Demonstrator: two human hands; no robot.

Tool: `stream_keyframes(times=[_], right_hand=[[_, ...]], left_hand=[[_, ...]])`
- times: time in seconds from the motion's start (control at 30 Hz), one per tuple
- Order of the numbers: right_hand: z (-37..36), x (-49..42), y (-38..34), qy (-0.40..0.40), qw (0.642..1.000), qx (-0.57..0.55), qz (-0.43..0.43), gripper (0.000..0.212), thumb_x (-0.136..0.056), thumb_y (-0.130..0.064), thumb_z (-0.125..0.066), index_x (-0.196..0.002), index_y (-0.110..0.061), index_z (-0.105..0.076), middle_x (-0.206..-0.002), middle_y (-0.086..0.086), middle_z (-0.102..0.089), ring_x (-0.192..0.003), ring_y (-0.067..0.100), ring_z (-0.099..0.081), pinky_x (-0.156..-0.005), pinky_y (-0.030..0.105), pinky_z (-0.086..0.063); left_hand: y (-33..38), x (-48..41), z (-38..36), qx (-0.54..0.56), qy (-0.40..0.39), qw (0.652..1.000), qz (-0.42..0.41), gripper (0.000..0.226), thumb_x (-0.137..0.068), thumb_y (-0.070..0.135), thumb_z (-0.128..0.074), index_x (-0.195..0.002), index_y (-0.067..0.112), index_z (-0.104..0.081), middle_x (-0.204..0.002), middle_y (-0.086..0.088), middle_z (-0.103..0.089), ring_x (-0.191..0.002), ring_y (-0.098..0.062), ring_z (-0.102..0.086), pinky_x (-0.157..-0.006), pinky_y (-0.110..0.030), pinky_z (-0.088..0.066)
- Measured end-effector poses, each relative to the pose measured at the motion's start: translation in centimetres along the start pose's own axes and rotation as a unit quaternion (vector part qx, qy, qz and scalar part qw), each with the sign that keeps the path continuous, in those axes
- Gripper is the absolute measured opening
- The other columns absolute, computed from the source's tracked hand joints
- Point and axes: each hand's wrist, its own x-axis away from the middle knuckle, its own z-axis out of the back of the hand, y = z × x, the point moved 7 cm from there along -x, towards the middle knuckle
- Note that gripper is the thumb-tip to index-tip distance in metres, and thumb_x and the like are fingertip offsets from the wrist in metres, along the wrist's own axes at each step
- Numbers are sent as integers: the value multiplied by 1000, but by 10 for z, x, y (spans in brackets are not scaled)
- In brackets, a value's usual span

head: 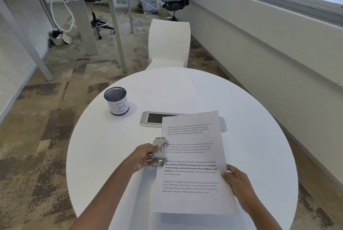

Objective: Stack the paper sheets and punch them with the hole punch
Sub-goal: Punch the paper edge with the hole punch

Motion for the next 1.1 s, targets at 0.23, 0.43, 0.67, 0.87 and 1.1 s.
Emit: stream_keyframes(times=[0.23, 0.43, 0.67, 0.87, 1.1], right_hand=[[5, -2, 7, 9, 999, -39, -8, 26, -90, 3, -48, -94, -14, -67, -77, 7, -77, -74, 31, -68, -81, 50, -53], [7, -2, 6, 11, 999, -40, -14, 26, -90, 4, -46, -96, -11, -65, -82, 13, -74, -74, 31, -67, -82, 50, -52], [7, 1, 6, 11, 999, -43, -25, 26, -91, 5, -43, -103, -7, -62, -96, 21, -69, -84, 36, -63, -88, 55, -48], [8, 1, 7, 17, 999, -46, -20, 24, -91, 4, -45, -99, -10, -63, -91, 17, -71, -80, 34, -65, -86, 53, -49], [13, 1, 9, 23, 999, -38, -17, 26, -90, 2, -47, -93, -16, -66, -80, 8, -76, -81, 35, -68, -85, 53, -52]], left_hand=[[-1, 1, -6, 14, -8, 1000, 6, 12, -88, 9, -59, -77, 10, -53, -80, -9, -56, -73, -23, -56, -71, -37, -50], [-5, 2, -9, 18, -4, 999, 35, 6, -89, 9, -57, -85, 5, -59, -80, -12, -60, -70, -22, -60, -51, -28, -57], [-11, 0, -8, 31, -9, 997, 76, 7, -87, 7, -58, -84, 0, -59, -80, -14, -62, -55, -21, -67, -50, -30, -58], [-11, -4, -6, 39, 16, 997, 66, 8, -87, 3, -56, -81, -1, -59, -79, -15, -60, -43, -18, -66, -42, -28, -57], [-3, -1, -11, 30, 20, 998, 48, 8, -87, 2, -54, -80, 2, -59, -79, -13, -59, -66, -23, -59, -53, -30, -54]])
